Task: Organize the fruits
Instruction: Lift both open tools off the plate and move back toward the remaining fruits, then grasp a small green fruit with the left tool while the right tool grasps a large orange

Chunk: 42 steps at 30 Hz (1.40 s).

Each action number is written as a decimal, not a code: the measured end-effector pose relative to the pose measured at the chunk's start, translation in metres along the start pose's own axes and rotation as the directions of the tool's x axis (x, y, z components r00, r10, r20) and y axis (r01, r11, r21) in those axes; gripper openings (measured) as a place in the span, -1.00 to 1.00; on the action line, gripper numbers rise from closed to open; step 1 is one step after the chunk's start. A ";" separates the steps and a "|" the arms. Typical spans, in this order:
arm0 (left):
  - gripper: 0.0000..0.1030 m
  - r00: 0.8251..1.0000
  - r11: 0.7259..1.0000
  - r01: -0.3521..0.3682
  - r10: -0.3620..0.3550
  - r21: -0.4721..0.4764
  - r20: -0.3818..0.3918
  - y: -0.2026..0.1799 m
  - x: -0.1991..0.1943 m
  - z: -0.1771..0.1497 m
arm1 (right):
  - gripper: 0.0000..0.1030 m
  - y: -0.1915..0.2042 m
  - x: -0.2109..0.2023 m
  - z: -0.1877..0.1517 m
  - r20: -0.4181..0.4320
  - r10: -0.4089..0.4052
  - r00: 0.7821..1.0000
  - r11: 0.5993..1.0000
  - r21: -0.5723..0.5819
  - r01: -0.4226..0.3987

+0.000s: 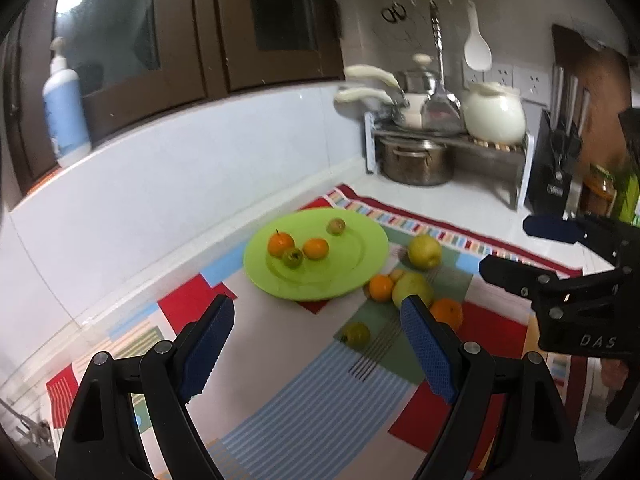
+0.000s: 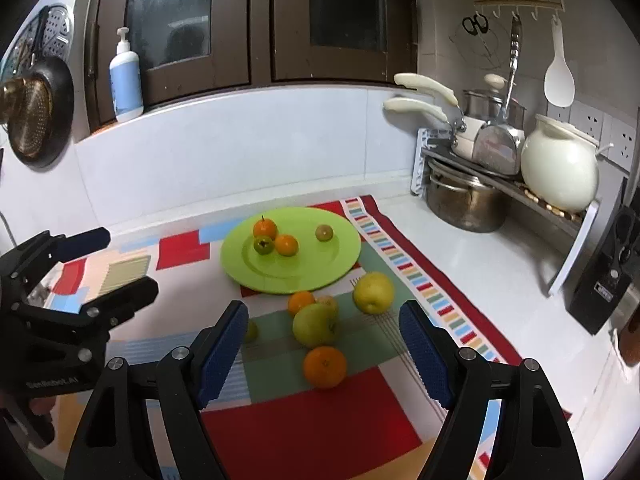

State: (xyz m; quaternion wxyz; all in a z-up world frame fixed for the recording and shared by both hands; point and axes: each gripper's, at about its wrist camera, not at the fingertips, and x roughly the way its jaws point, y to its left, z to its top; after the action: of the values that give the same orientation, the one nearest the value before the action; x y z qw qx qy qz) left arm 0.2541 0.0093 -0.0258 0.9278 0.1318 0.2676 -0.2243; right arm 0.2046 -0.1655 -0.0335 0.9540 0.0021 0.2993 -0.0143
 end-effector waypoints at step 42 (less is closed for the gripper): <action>-0.45 0.923 0.961 0.273 -0.273 -0.038 -0.270 -0.014 0.135 -0.042 | -0.17 -0.009 0.101 -0.054 -0.267 0.054 0.962 0.997 0.064 -0.038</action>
State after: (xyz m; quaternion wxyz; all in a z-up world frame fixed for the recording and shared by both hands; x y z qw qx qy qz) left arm 0.3307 -0.0341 -0.1373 0.8417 0.1230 0.4084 -0.3310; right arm 0.2564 -0.1764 -0.1357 0.9042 0.0387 0.4253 -0.0004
